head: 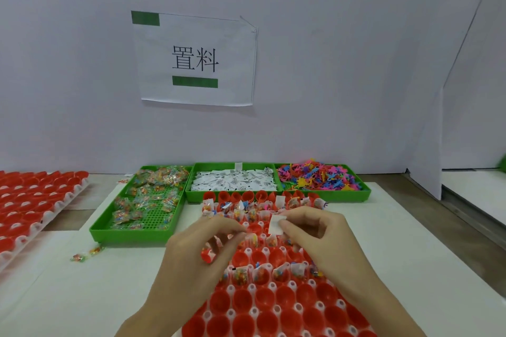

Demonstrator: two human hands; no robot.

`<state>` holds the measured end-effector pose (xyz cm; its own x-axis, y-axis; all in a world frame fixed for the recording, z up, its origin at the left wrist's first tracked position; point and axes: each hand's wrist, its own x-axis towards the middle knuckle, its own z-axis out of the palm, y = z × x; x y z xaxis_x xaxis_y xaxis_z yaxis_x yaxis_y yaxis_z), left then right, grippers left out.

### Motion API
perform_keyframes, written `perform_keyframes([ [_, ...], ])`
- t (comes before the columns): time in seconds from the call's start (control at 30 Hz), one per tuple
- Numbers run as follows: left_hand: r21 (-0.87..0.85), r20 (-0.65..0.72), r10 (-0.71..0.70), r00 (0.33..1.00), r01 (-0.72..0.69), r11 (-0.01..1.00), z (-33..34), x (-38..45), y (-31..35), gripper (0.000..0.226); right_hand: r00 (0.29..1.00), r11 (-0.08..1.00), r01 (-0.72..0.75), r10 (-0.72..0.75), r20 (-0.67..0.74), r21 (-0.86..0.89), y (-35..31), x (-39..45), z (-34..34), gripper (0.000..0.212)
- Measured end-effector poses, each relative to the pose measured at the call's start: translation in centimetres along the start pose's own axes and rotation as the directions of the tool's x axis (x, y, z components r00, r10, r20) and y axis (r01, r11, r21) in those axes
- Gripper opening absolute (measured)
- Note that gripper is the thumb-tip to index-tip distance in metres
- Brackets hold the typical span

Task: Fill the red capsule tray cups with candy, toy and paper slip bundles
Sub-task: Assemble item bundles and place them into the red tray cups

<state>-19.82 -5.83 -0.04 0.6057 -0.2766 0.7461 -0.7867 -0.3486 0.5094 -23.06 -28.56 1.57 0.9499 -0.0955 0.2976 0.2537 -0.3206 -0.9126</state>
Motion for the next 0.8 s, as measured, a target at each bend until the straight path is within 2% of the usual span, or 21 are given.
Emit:
perform_keyframes([
  [0.1,-0.156,0.047,-0.179,0.983,0.184,0.970,1.0,-0.5,0.7,0.013,1.000,1.000,-0.016,0.016,0.024,-0.009,0.1,-0.4,0.2,0.012],
  [0.2,-0.302,0.113,-0.319,0.941,0.338,0.891,1.6,-0.8,0.8,0.021,0.999,0.998,0.001,0.001,0.034,-0.058,0.2,-0.6,0.4,0.011],
  [0.3,-0.393,0.180,-0.379,0.908,0.419,0.818,1.6,-0.7,0.8,0.022,0.998,0.997,0.027,-0.023,0.062,-0.075,-0.1,-0.8,0.5,0.011],
  [0.43,-0.443,0.198,-0.413,0.889,0.457,0.771,1.6,-0.6,1.0,0.013,0.993,0.995,0.049,-0.039,0.115,-0.085,-0.6,-1.2,0.7,0.010],
  [0.6,-0.444,0.221,-0.414,0.883,0.469,0.763,1.3,-0.6,1.0,0.011,0.999,0.989,0.042,-0.045,-0.020,-0.140,-0.5,-1.3,0.8,0.010],
  [0.73,-0.427,0.222,-0.423,0.879,0.478,0.768,1.5,-0.7,0.8,0.012,0.991,0.992,0.065,-0.051,0.127,-0.113,-0.5,-1.5,1.2,0.013],
  [0.8,-0.418,0.212,-0.437,0.874,0.485,0.768,1.5,-0.7,0.8,0.012,0.986,0.993,0.066,-0.051,0.158,-0.094,-0.5,-1.6,1.6,0.016],
])
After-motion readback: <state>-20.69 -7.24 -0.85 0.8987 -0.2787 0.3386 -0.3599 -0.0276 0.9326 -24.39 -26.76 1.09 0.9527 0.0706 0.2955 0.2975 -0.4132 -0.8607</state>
